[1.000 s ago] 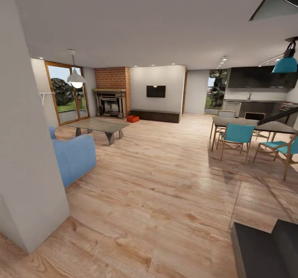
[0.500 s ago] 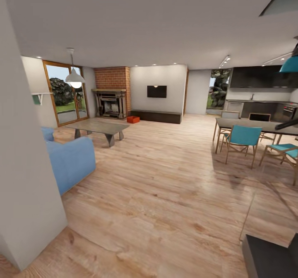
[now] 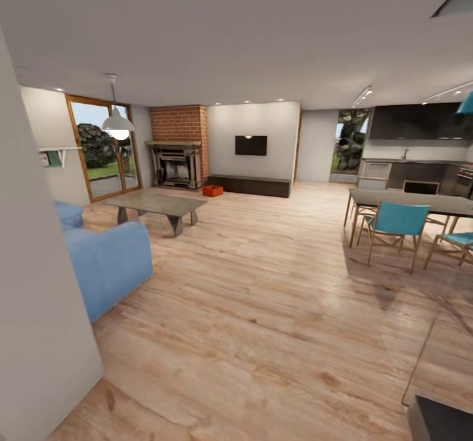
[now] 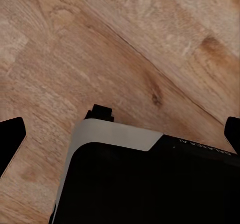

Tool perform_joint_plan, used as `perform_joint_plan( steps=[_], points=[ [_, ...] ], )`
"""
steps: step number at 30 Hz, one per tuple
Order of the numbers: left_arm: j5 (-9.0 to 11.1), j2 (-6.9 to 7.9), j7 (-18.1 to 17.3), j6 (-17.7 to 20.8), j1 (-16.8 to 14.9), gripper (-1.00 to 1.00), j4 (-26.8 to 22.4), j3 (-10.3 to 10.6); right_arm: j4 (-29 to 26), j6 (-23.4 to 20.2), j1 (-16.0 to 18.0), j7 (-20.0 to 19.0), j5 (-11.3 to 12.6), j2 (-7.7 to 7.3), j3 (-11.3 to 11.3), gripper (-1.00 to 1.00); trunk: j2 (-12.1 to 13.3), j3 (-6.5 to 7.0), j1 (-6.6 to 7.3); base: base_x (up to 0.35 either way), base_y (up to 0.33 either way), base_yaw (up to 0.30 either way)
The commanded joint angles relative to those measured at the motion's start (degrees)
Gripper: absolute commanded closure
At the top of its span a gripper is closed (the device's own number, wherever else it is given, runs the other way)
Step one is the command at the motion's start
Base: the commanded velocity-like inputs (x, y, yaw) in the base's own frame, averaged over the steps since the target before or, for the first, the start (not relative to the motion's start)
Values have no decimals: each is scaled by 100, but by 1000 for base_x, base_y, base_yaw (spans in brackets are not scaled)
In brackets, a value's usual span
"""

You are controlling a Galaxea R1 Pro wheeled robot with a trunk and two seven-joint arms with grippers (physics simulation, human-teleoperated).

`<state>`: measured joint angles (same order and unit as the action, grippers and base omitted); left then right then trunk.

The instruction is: Move the two storage containers from the living room to the garage. In the garage, place one container on the floor and stack the other container on top of it (either order is fine).

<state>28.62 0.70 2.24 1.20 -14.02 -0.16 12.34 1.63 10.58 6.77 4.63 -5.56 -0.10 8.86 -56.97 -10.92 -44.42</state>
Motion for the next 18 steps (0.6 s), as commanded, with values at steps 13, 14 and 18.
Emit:
perform_joint_plan(
  steps=[13, 14, 18],
  points=[
    [47, 0, 13, -5, -4, -100, -2, 49, 17, 23, 8, 38, -50, 22, 13, -100, -5, -7, -4, 323, 116, -116],
    [47, 0, 13, -5, -4, -100, -2, 49, 16, 23, 8, 38, -52, 21, 15, -100, -5, -7, -4, 323, 92, -37],
    [47, 0, 13, -6, -4, -100, -2, 49, 16, 16, 8, 38, -58, 6, 24, -100, -5, -7, -4, 323, 88, -6]
  ],
)
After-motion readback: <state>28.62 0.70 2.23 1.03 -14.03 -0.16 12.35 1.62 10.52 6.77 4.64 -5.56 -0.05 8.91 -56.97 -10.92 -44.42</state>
